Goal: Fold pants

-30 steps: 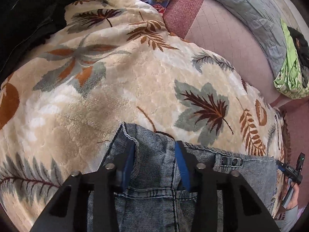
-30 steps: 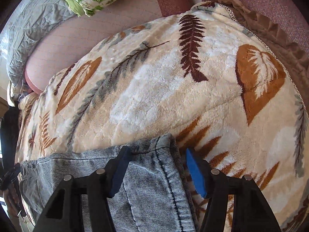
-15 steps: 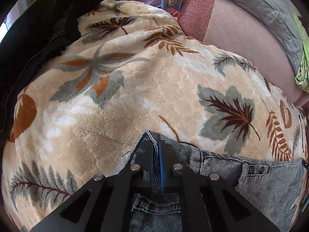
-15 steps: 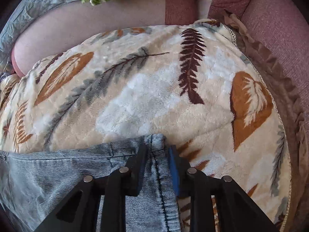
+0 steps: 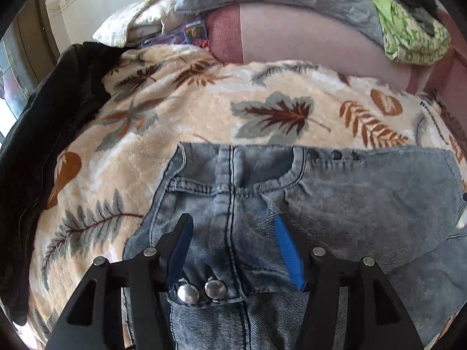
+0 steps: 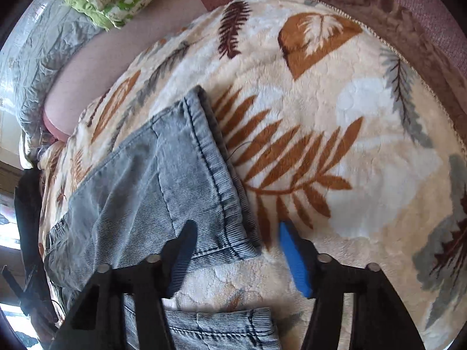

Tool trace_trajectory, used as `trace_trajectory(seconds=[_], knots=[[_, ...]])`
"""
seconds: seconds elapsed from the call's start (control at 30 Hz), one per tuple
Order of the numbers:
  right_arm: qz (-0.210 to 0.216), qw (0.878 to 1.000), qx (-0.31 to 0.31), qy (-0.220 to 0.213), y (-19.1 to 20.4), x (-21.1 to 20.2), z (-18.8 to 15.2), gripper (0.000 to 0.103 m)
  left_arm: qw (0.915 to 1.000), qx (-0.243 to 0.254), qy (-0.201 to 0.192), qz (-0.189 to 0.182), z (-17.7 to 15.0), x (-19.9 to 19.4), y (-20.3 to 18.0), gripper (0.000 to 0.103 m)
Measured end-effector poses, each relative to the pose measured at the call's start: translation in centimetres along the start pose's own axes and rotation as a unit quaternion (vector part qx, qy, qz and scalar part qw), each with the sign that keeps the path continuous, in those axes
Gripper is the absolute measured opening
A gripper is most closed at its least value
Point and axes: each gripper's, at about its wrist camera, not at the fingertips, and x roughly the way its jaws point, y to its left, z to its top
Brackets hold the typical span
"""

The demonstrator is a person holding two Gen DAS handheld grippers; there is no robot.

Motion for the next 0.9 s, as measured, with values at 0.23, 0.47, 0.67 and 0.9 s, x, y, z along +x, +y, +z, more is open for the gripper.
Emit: trace_trajectory(seconds=[0.23,0.47,0.67,0.9], knots=[[-0.125,0.982,-0.13,-0.049,4.6,-4.2,-1.2,0.011,0.9979,0.041,0.013,0.048,-1.0,1.7,-1.6,0.065],[-0.168,0.974,-0.151,-0.033,3.9,-1.1,-3.1,0.022,0.9958,0.045,0.024,0.077,-0.5,1.2,-2.0,0.072],[-0.103,0.987,-0.093,-0.086,2.3,-8.4,-6.4,0.064,0.9986,0.022,-0.038,0.029,-3.1,-5.3,-0.3,0.073],[0.013,1.0,0.015,-0.021,-3.8,-10.1,-16.2,0.064,0.9987,-0.045,-0.019,-0.014,-10.4,-8.4,4.4,0.073]])
